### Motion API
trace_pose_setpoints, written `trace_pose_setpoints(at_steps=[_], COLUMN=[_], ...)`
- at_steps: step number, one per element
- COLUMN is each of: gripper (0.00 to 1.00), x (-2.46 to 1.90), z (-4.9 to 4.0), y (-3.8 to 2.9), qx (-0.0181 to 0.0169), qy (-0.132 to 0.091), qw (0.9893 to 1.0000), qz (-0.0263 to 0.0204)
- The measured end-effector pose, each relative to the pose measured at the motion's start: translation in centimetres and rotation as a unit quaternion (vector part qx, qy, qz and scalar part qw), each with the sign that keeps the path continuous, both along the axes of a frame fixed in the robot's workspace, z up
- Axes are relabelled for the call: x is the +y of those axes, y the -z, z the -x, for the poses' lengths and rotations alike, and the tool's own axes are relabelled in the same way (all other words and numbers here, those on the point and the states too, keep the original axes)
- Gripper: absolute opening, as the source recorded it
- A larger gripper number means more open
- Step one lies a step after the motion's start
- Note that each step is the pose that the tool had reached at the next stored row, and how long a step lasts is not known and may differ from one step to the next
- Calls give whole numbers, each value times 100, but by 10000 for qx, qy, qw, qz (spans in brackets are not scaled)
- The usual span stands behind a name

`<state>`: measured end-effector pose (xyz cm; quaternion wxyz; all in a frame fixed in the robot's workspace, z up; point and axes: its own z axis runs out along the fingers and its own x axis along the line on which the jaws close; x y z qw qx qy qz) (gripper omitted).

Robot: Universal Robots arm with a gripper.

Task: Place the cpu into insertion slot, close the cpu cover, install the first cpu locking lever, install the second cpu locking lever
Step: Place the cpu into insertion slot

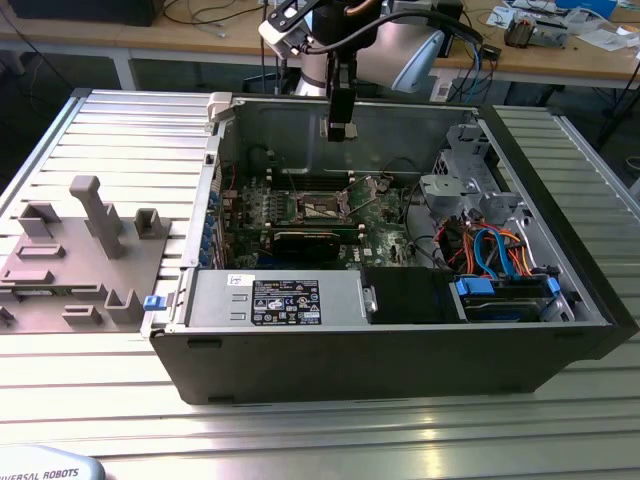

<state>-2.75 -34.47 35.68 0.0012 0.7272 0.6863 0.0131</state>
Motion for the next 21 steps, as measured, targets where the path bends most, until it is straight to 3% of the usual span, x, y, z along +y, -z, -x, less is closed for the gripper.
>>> trace_pose_setpoints(at_steps=[21], gripper=[54], x=[0], z=[0], y=[0], qx=[0], qy=[80], qw=[10000], qz=[0])
